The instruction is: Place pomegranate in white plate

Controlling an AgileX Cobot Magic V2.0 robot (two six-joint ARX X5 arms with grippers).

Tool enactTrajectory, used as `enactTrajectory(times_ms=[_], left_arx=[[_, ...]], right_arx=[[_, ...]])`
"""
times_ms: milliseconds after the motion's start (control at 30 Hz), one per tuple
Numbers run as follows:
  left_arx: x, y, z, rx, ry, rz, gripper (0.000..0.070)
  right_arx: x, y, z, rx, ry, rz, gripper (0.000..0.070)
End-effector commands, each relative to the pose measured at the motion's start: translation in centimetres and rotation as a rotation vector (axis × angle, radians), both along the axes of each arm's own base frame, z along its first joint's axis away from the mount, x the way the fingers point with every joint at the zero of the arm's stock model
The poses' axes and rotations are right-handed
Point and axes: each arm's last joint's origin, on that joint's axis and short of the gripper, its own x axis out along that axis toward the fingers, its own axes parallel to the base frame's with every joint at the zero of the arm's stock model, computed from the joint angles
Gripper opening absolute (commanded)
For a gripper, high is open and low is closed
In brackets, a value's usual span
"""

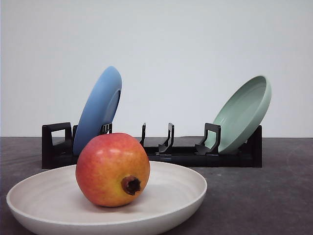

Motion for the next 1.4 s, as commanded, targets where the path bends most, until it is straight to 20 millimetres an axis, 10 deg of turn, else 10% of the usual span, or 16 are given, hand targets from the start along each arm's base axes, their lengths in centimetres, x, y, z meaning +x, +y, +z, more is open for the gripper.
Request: enactTrajectory(times_ms=[0,1367], left_arx=[[0.03,-0.02,-0.36,0.004,0.013,-0.006,0.0],[0.03,-0.02,-0.36,0.004,0.013,-0.006,0.0]], right_arx=[[0.02,0.01,-0.08,0.011,-0.003,0.0,0.0038],[0.02,0.01,-0.09,0.011,-0.002,0.0,0.0038]])
